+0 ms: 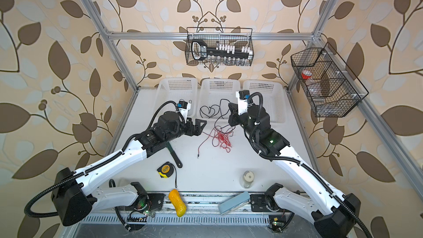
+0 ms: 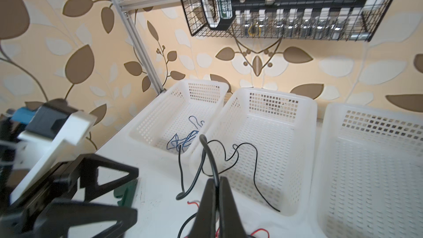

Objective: Untangle the cables
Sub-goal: 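Lift a black wire with the right gripper while the left gripper holds still, then open the right gripper to drop the black wire into the middle basket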

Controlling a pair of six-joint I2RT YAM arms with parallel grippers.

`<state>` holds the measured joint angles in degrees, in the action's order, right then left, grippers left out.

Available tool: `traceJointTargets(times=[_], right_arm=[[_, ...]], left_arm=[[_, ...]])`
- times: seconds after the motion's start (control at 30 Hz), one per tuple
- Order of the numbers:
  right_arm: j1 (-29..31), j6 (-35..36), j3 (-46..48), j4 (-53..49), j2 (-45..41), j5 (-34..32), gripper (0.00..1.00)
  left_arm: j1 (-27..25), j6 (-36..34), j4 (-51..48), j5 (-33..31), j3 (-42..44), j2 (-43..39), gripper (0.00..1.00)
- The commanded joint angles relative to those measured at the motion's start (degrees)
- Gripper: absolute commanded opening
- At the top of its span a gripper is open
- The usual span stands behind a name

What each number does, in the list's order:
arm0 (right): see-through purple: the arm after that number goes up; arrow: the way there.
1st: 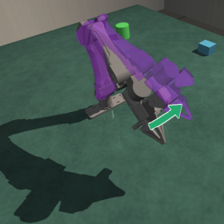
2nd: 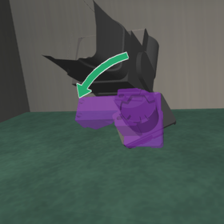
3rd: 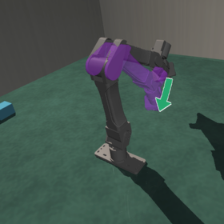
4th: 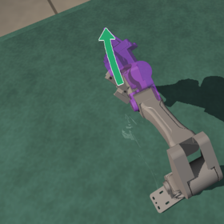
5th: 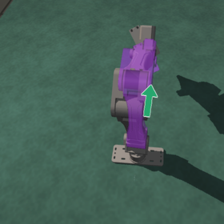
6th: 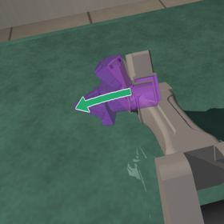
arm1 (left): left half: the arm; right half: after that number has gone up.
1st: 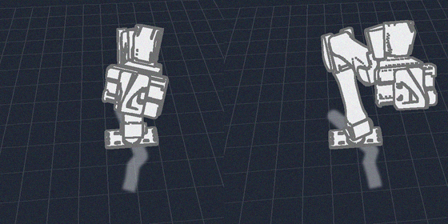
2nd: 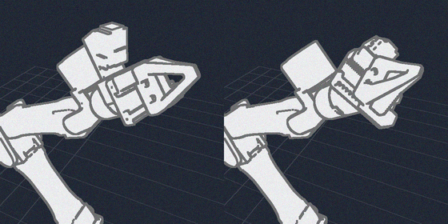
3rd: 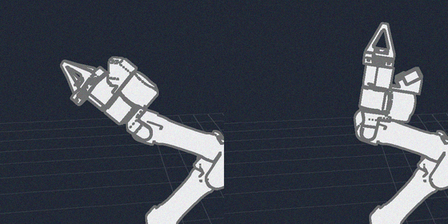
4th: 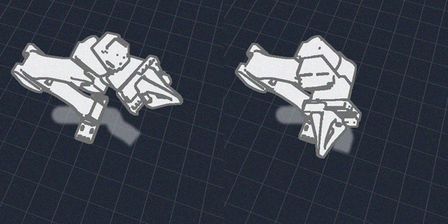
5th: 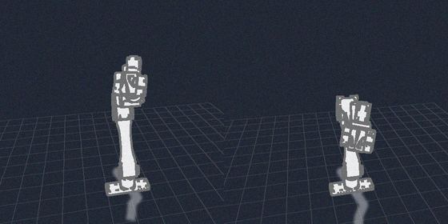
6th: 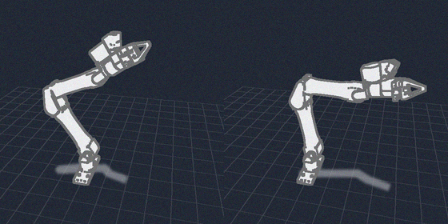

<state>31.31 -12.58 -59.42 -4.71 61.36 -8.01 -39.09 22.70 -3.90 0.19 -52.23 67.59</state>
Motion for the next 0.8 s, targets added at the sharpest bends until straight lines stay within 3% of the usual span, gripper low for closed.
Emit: traceJointTargets(times=[0.0, 0.3, 0.5, 0.77], right_arm=[[-2.1, 1.1, -4.2, 2.5, 3.3, -1.5, 0.0], [-5.7, 1.1, -10.1, 7.4, 14.8, -1.7, 0.0], [-6.5, 0.8, -9.4, 9.4, 24.0, -5.5, 0.0], [-7.4, -2.1, -8.0, 9.9, 33.0, -4.0, 0.03]], left_arm=[[-0.5, 0.5, 1.9, -2.5, 0.7, -1.2, 0.99], [-0.5, 1.3, 1.0, -1.4, 1.4, 0.1, 0.99], [-0.5, 1.8, -0.2, -1.1, 1.7, 0.5, 0.99], [-0.5, 2.0, -2.4, -1.7, 1.7, 1.1, 0.99]])
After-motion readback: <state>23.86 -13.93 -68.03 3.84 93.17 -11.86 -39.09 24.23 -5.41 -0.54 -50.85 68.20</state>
